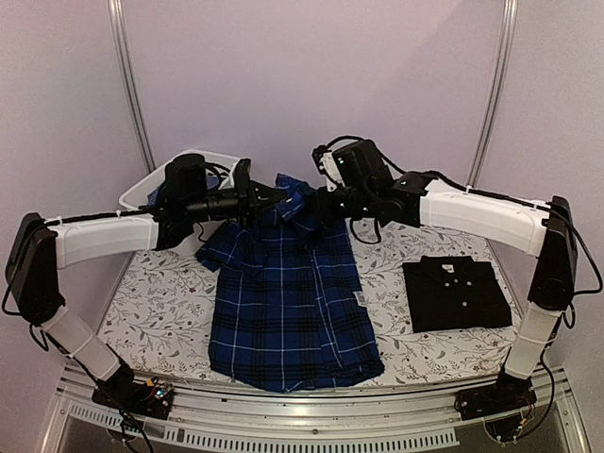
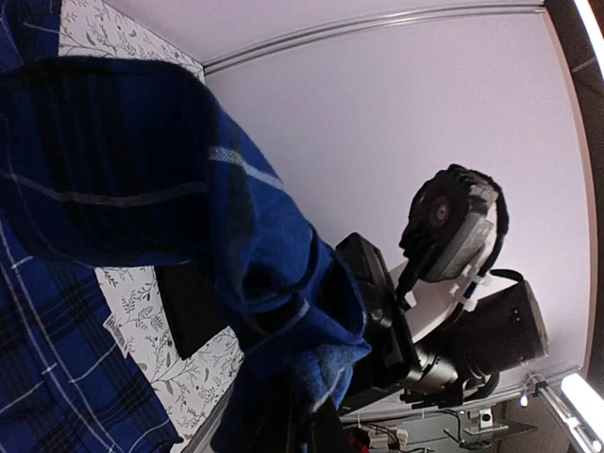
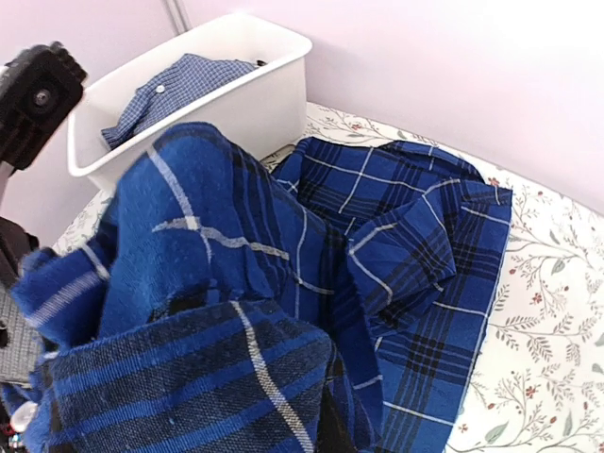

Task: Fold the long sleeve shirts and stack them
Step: Pass from the left arm to the right, then place the sleeve of the 1/3-folded shirt, then smooth out the 1/3-folded shirt at the center of the board.

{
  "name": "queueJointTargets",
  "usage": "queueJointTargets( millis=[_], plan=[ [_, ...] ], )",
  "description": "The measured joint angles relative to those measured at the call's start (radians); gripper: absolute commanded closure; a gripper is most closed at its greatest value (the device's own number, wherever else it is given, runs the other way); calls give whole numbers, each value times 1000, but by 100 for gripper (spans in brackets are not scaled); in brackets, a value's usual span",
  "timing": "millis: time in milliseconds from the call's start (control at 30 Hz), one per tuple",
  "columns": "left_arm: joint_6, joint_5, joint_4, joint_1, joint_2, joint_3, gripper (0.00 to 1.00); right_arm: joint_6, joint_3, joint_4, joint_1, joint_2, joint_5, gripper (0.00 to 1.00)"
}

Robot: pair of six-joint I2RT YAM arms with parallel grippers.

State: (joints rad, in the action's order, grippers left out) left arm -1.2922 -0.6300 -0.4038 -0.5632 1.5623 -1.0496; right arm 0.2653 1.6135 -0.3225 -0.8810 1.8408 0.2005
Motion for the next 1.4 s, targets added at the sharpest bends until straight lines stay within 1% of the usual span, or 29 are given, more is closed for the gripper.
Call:
queueJointTargets(
  millis=[33,100,167,200,267,367,400,433,467,533,567,600,633,667,700,800,867,1000,1167,1300,1400],
  plan=[
    [11,-6,13,-7,-15,9,88,-22,1,-12,0,-23,-5,100],
    [32,-19,34,-24,-51,37,76,-62,-2,-39,-5,-60,-25,100],
    [61,-51,71,-41,-84,54,59,-89,-39,-50,-4,-110,-34,100],
    [80,-63,93,-50,-93,54,53,-98,-72,-52,-2,-138,-40,100],
    [133,-71,157,-63,-116,53,45,-108,-193,-49,1,-209,-62,100],
    [220,-62,295,-72,-172,53,43,-106,-393,-69,4,-295,-106,89],
    [253,-55,341,-72,-190,50,43,-99,-457,-80,4,-315,-121,83],
    [282,-48,383,-72,-204,45,44,-91,-523,-92,4,-331,-135,73],
    [309,-41,410,-71,-210,38,45,-74,-569,-105,4,-338,-141,60],
    [352,-33,449,-67,-202,25,50,-41,-664,-138,3,-351,-151,43],
    [368,-31,457,-64,-189,21,51,-22,-684,-151,3,-354,-152,36],
    [385,-31,461,-61,-168,15,53,-7,-707,-164,3,-363,-154,33],
    [419,-19,470,-49,-74,6,58,40,-732,-187,3,-423,-158,29],
    [419,-19,470,-49,-74,6,59,42,-732,-187,3,-428,-158,29],
    [430,-21,471,-41,-34,1,60,61,-736,-178,3,-451,-159,28],
    [433,-31,418,-26,113,-66,61,130,-781,-167,3,-543,-163,30],
    [436,-37,384,-14,208,-108,61,174,-806,-164,3,-572,-188,30],
    [436,-51,350,2,351,-179,59,241,-844,-116,-3,-569,-266,30],
    [428,-98,282,8,449,-208,56,285,-933,29,-22,-566,-356,30],
    [411,-129,229,8,504,-231,56,300,-958,134,-22,-509,-386,34],
    [389,-150,190,8,535,-243,55,301,-956,216,-22,-435,-388,39]
  ],
)
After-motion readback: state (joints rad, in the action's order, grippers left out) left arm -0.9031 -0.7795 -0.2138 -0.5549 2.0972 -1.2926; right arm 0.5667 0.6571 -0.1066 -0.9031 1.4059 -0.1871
